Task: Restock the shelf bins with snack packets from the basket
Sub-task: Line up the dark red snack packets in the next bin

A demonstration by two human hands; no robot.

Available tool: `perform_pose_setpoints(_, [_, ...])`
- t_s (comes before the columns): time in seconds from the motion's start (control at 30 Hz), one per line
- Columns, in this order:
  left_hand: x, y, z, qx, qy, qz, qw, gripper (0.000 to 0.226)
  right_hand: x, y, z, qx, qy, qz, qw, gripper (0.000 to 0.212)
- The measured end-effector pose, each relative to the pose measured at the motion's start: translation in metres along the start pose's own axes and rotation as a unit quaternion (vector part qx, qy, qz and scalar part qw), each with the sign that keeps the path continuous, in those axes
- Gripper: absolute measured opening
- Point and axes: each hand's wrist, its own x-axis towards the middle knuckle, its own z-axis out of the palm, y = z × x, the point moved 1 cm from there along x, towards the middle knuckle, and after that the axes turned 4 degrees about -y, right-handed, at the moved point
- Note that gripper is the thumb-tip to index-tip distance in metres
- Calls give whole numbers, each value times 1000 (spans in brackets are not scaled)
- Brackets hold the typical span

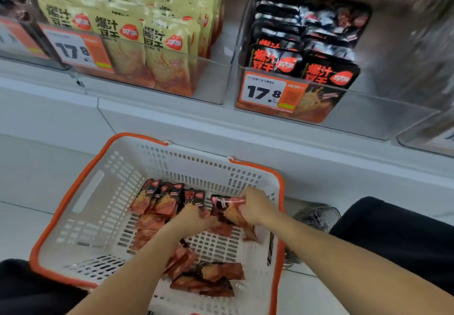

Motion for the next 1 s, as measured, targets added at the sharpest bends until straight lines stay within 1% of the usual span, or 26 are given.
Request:
perform_pose_setpoints(0.03, [-6, 14, -4, -65, -6, 11, 998, 50, -9, -2, -19, 25, 8, -16, 1000, 8])
perform_pose_setpoints(0.07, [-12, 31, -7, -158, -16, 31, 987, 50, -20, -3, -36, 54, 24, -31, 998, 16])
perform_pose_setpoints(0.1, [-17, 48, -10, -258, -24, 60, 964, 41, -29, -4, -53, 81, 47, -48, 994, 19])
perform_pose_setpoints(0.13, [-25, 64, -15, -326, -21, 89, 941, 32, -41, -4, -68, 102, 61, -57, 991, 17])
perform_pose_setpoints(0.17, [-34, 80, -20, -352, -9, 125, 928, 29, -52, -2, -82, 121, 64, -60, 989, 13])
perform_pose_setpoints(0.2, [-41, 94, -26, -344, 9, 164, 925, 34, -66, -1, -97, 130, 57, -63, 988, 11])
perform_pose_setpoints(0.23, [-50, 109, -34, -306, 31, 207, 929, 39, -78, 1, -113, 134, 51, -78, 987, 12])
perform_pose_setpoints(0.3, [-71, 140, -47, -195, 81, 282, 936, 38, -102, 3, -147, 127, 65, -141, 980, 30])
perform_pose_setpoints(0.33, [-80, 155, -50, -164, 94, 323, 928, 37, -116, 2, -163, 116, 83, -177, 974, 36])
perform_pose_setpoints(0.37, [-90, 171, -52, -152, 101, 360, 915, 37, -129, 3, -178, 101, 109, -208, 967, 36])
perform_pose_setpoints(0.4, [-103, 188, -53, -153, 111, 397, 898, 39, -141, 4, -192, 94, 143, -225, 959, 35])
perform_pose_setpoints(0.43, [-115, 203, -54, -153, 141, 430, 879, 42, -153, 6, -206, 101, 188, -236, 948, 35])
perform_pose_setpoints(0.47, [-125, 217, -57, -150, 196, 462, 852, 44, -161, 10, -220, 119, 245, -244, 930, 35])
perform_pose_setpoints(0.5, [-131, 226, -61, -131, 277, 481, 822, 44, -168, 14, -233, 147, 313, -248, 905, 36])
perform_pose_setpoints(0.53, [-135, 232, -67, -99, 366, 489, 786, 44, -171, 20, -245, 173, 385, -250, 871, 36])
perform_pose_setpoints(0.57, [-135, 237, -75, -50, 451, 483, 749, 48, -172, 25, -256, 187, 449, -245, 839, 34])
perform_pose_setpoints(0.6, [-133, 242, -83, -2, 515, 465, 720, 55, -167, 29, -268, 187, 497, -225, 817, 32])
perform_pose_setpoints(0.63, [-128, 244, -89, 35, 550, 439, 710, 65, -161, 30, -279, 181, 525, -202, 806, 32])
perform_pose_setpoints(0.67, [-123, 247, -93, 59, 564, 412, 713, 75, -151, 32, -291, 172, 539, -181, 804, 33])
perform_pose_setpoints(0.73, [-111, 249, -96, 85, 565, 375, 730, 88, -134, 31, -312, 176, 549, -161, 801, 33])
perform_pose_setpoints(0.8, [-102, 248, -96, 99, 561, 370, 734, 88, -114, 31, -327, 193, 553, -134, 799, 31])
perform_pose_setpoints(0.83, [-100, 248, -96, 100, 563, 372, 731, 85, -105, 30, -329, 209, 539, -109, 808, 28])
perform_pose_setpoints(0.87, [-98, 248, -96, 96, 566, 373, 729, 82, -95, 28, -328, 221, 507, -81, 829, 24])
perform_pose_setpoints(0.9, [-97, 249, -96, 91, 569, 373, 727, 80, -86, 24, -325, 217, 456, -53, 862, 19])
perform_pose_setpoints(0.97, [-95, 247, -96, 88, 575, 374, 722, 76, -70, 15, -317, 186, 310, 10, 932, 13])
perform_pose_setpoints(1.0, [-93, 246, -97, 87, 577, 378, 719, 74, -65, 12, -317, 150, 248, 34, 956, 15])
